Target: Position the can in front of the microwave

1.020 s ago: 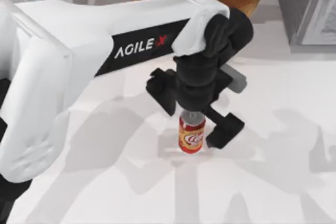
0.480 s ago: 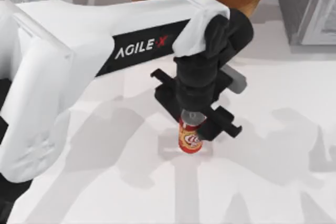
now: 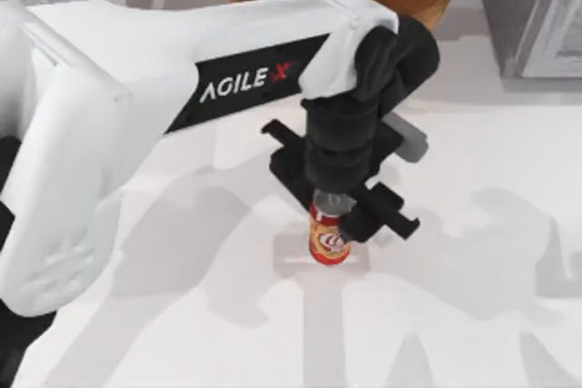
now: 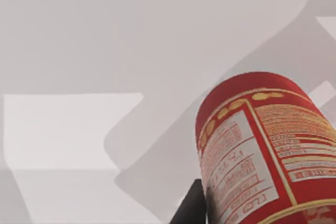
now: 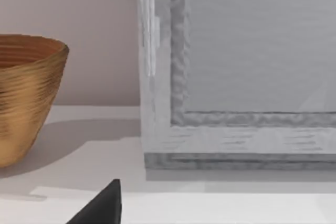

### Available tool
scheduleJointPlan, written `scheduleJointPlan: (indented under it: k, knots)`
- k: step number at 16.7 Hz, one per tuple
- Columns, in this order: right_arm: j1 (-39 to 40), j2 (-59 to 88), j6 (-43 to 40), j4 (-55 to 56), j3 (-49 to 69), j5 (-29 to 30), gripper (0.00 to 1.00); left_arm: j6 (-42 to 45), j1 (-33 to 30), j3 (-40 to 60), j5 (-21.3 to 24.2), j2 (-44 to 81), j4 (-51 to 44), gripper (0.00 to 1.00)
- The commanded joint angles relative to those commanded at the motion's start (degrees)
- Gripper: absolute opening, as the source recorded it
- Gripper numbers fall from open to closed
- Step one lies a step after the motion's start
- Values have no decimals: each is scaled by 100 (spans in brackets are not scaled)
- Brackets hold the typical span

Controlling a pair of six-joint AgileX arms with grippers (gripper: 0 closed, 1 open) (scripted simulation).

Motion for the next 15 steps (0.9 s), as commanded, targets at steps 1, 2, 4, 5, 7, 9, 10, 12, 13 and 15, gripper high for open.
scheduleJointPlan:
  k: [1, 2, 4, 5, 7, 9, 10, 12, 13, 15]
  knots:
    - [0, 0, 0, 0, 0, 0, 100, 0, 0, 0, 0, 0, 0, 0]
    - [0, 0, 0, 0, 0, 0, 100, 0, 0, 0, 0, 0, 0, 0]
    - [0, 0, 0, 0, 0, 0, 100, 0, 0, 0, 0, 0, 0, 0]
    - [0, 0, 0, 0, 0, 0, 100, 0, 0, 0, 0, 0, 0, 0]
    - [0, 0, 0, 0, 0, 0, 100, 3, 7, 22, 3, -10, -24, 0]
    - [0, 0, 0, 0, 0, 0, 100, -6, 12, 200, 2, -33, -217, 0]
    - [0, 0, 0, 0, 0, 0, 100, -10, 13, 326, 2, -50, -362, 0]
    - [0, 0, 0, 0, 0, 0, 100, -4, 4, 576, 2, -83, -669, 0]
    - [0, 0, 0, 0, 0, 0, 100, -2, 1, 674, 2, -101, -780, 0]
    - [0, 0, 0, 0, 0, 0, 100, -2, 1, 734, 2, -116, -842, 0]
